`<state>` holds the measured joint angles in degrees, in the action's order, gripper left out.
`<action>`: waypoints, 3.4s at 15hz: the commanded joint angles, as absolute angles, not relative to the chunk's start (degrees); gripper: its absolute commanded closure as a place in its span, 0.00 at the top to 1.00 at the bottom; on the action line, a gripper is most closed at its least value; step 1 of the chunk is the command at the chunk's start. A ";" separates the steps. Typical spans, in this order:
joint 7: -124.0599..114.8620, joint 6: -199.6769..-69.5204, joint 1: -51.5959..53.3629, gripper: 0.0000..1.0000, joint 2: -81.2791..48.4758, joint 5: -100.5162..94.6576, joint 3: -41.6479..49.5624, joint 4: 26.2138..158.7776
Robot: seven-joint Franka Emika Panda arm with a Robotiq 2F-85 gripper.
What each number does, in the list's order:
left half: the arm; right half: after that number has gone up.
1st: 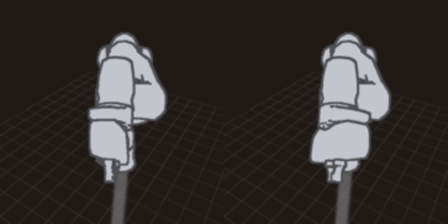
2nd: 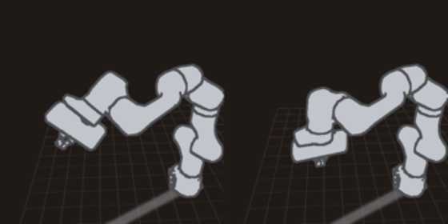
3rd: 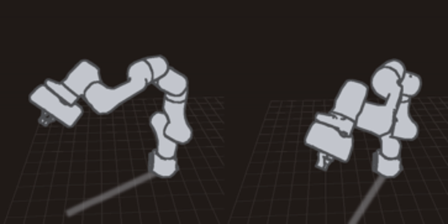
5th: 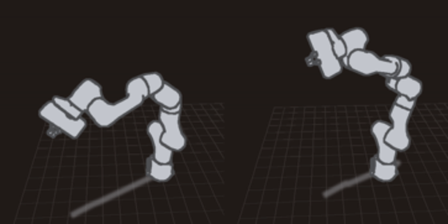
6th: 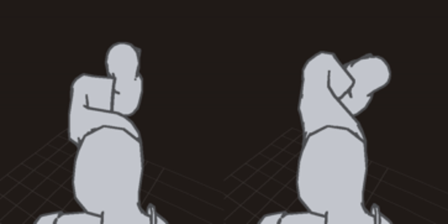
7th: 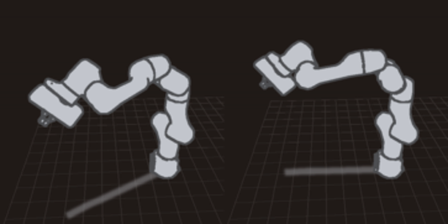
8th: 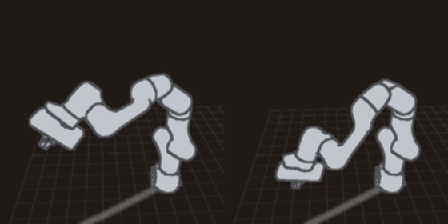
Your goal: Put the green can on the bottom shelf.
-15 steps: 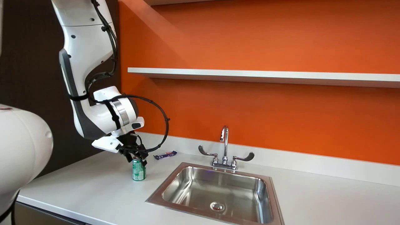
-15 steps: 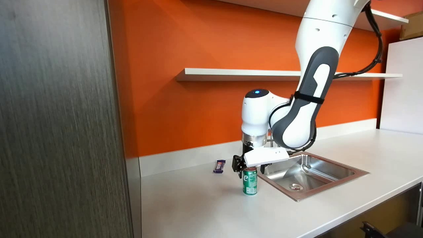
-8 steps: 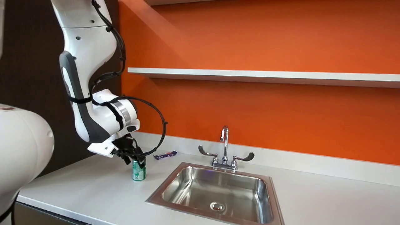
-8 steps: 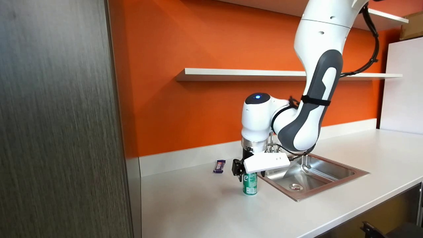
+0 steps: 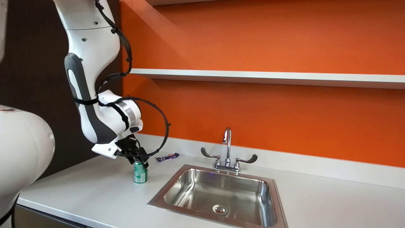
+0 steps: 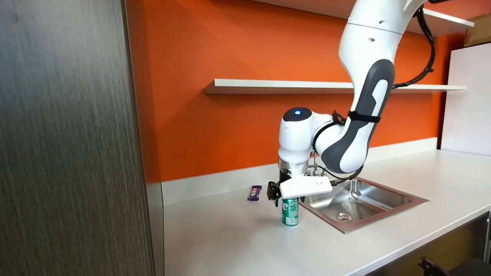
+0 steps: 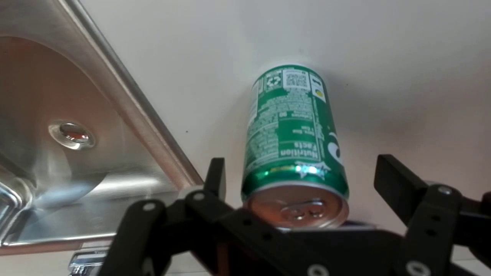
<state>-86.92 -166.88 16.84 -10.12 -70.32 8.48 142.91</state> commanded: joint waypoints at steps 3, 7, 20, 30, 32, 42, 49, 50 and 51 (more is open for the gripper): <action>-90.55 -166.83 17.47 1.00 -12.08 -73.30 9.32 139.83; -90.33 -166.98 17.29 1.00 -13.13 -73.14 9.16 139.62; -87.25 -166.97 16.59 0.38 -12.40 -69.98 8.67 140.38; -70.34 -163.86 16.41 0.38 -1.10 -50.12 4.31 147.83; -65.84 -162.47 16.82 0.38 2.03 -44.24 3.36 149.25; -47.43 -141.33 12.25 0.38 22.68 -23.77 -8.56 146.76; -42.50 -130.01 8.31 0.38 32.17 -22.89 -15.05 137.66; -42.10 -128.72 7.68 0.38 32.73 -23.28 -15.79 135.74; -41.56 -128.09 7.10 0.38 33.13 -23.52 -16.28 134.22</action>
<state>-44.94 -132.27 10.32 31.10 -23.71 -13.34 139.26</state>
